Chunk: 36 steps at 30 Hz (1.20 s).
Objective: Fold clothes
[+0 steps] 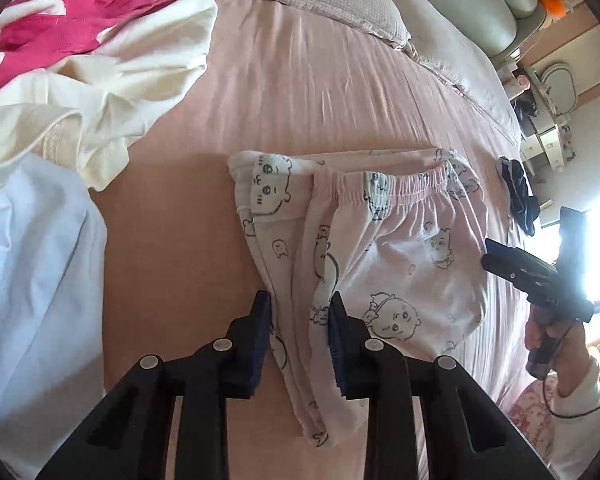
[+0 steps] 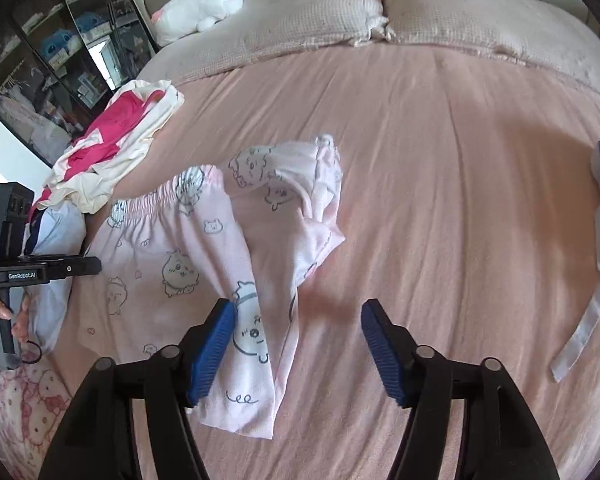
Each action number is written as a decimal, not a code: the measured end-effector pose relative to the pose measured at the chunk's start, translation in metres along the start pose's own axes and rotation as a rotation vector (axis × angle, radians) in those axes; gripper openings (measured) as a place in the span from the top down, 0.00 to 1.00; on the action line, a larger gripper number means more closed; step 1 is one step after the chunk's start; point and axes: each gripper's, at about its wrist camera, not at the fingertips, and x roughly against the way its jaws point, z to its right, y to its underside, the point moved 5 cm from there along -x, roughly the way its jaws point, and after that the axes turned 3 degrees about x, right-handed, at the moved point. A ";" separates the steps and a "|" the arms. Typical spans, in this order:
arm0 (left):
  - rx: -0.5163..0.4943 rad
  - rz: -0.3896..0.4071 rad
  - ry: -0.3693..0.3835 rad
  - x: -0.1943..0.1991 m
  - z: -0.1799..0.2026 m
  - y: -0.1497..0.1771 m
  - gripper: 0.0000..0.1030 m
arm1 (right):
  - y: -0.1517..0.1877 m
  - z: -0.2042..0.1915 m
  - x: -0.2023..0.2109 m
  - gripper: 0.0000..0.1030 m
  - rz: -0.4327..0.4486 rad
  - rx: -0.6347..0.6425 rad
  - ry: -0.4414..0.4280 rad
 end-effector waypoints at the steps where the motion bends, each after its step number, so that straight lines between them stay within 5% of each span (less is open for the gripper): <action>1: 0.000 0.002 -0.003 -0.002 0.001 0.001 0.67 | 0.002 0.000 -0.005 0.28 -0.017 -0.004 -0.015; 4: -0.007 0.021 0.006 -0.007 0.010 0.001 0.45 | 0.001 -0.012 -0.012 0.20 -0.018 0.025 -0.063; 11: -0.056 0.049 -0.033 -0.020 0.023 0.002 0.23 | -0.011 -0.033 -0.027 0.21 0.018 0.066 -0.044; 12: -0.068 0.049 -0.015 -0.021 0.027 0.001 0.24 | -0.013 -0.037 -0.028 0.27 0.018 0.060 -0.067; 13: -0.084 0.046 0.029 -0.021 0.034 -0.001 0.44 | -0.016 -0.040 -0.029 0.36 0.017 0.054 -0.090; 14: -0.094 0.042 0.068 -0.021 0.039 -0.002 0.63 | -0.016 -0.044 -0.031 0.69 0.014 0.053 -0.104; 15: -0.102 0.038 0.078 -0.021 0.042 -0.001 0.82 | -0.016 -0.047 -0.033 0.88 0.010 0.053 -0.118; 24: -0.128 0.121 0.189 0.029 0.061 -0.005 0.87 | -0.013 -0.049 0.008 0.88 0.073 -0.012 -0.226; 29: -0.216 0.090 0.125 0.024 0.097 -0.002 0.87 | 0.001 -0.037 0.025 0.88 0.046 -0.008 -0.181; 32: -0.113 0.044 0.102 0.007 0.081 0.002 0.86 | 0.014 -0.021 0.026 0.85 0.014 -0.029 -0.141; 35: -0.028 0.034 0.065 0.001 0.057 0.010 0.80 | 0.027 -0.006 0.027 0.75 -0.018 -0.050 -0.102; 36: -0.017 0.035 0.065 0.001 0.053 0.012 0.65 | 0.031 -0.001 0.026 0.66 -0.011 -0.050 -0.090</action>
